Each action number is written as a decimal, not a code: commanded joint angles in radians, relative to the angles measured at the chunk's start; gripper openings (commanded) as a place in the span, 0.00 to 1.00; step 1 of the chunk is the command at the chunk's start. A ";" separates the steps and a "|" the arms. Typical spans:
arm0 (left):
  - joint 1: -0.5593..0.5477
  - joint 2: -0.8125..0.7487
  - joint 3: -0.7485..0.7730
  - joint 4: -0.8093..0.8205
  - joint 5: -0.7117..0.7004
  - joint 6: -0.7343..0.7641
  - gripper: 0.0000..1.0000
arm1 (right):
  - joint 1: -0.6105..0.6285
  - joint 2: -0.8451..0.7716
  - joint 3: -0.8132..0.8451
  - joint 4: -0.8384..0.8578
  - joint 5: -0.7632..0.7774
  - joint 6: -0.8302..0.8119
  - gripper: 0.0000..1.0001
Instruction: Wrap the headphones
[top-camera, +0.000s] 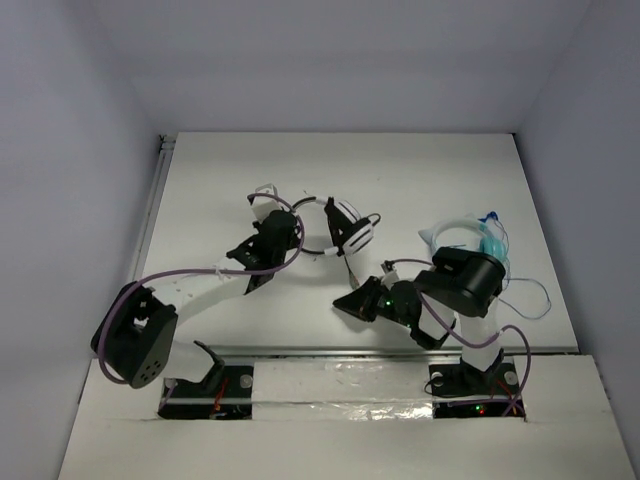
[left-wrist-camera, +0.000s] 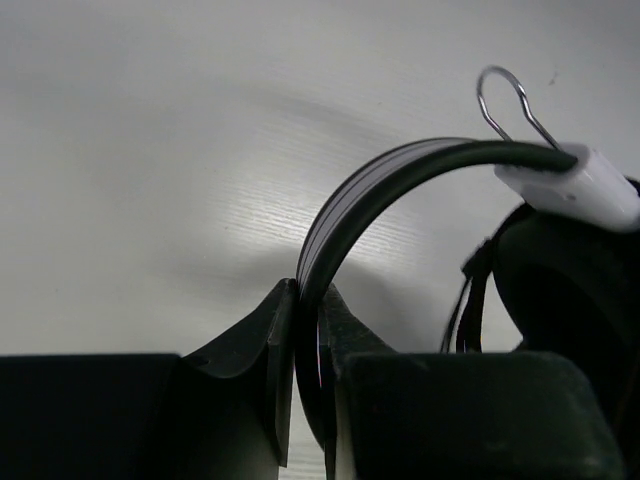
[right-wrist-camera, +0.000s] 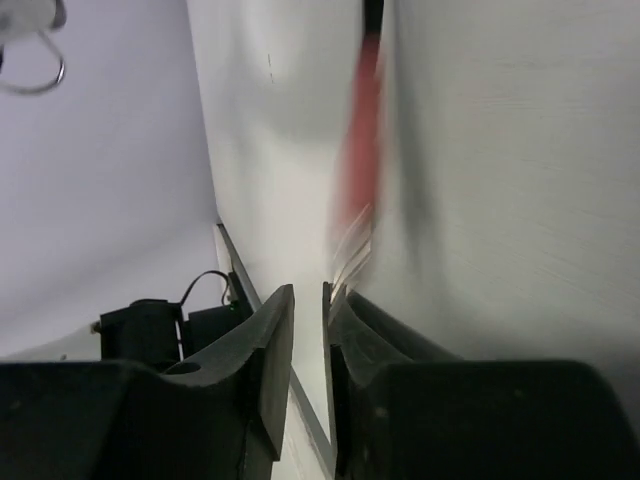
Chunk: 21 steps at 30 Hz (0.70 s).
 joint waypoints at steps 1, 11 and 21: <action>0.011 -0.001 0.012 0.203 -0.081 -0.073 0.00 | 0.047 0.087 -0.029 0.365 0.001 0.041 0.24; 0.011 0.134 0.042 0.220 -0.093 -0.029 0.00 | 0.088 -0.239 -0.085 0.103 0.080 -0.035 0.56; 0.029 0.269 0.112 0.197 -0.150 0.028 0.00 | 0.168 -0.868 0.040 -0.714 0.276 -0.279 0.58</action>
